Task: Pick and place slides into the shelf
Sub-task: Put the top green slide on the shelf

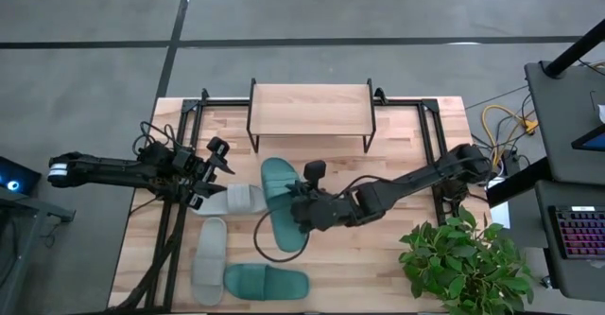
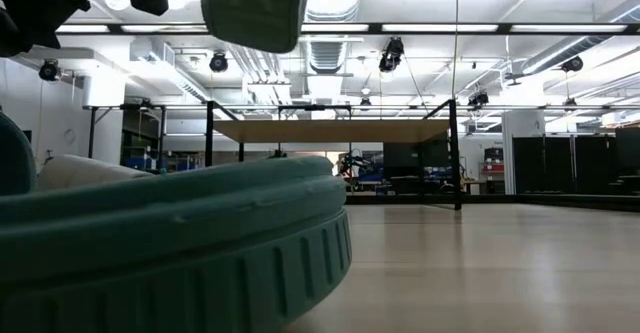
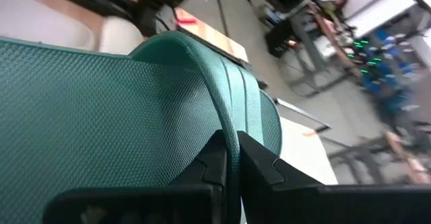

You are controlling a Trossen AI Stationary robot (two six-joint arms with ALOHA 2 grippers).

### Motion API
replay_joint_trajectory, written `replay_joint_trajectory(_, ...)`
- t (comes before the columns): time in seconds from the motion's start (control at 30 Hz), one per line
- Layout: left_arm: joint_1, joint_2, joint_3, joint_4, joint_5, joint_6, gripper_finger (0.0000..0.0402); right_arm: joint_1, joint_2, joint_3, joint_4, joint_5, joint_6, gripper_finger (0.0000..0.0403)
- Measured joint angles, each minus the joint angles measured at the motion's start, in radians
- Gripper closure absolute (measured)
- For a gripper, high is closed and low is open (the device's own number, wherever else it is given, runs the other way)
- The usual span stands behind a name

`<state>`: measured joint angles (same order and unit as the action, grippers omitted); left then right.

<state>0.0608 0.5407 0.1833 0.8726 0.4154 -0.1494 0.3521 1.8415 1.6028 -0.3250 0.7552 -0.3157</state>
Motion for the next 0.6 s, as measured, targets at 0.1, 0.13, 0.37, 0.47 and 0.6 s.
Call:
replay_joint_trajectory(0.1,0.0,0.0,0.0,0.0,0.0,0.0,0.0223,-0.005,-0.025,0.0,-0.006,-0.067,0.015,0.039)
replay_joint_trajectory(0.13,0.0,0.0,0.0,0.0,0.0,0.0,0.0223,-0.006,-0.033,0.0,-0.007,-0.077,0.016,0.039)
replay_joint_trajectory(0.37,0.0,0.0,0.0,0.0,0.0,0.0,0.0223,-0.016,-0.077,0.0,-0.011,-0.073,-0.028,0.039)
replay_joint_trajectory(0.47,0.0,0.0,0.0,0.0,0.0,0.0,0.0223,-0.022,-0.093,0.0,-0.015,-0.063,-0.048,0.039)
replay_joint_trajectory(0.6,0.0,0.0,0.0,0.0,0.0,0.0,0.0223,-0.031,-0.113,0.0,-0.018,-0.017,-0.093,0.039)
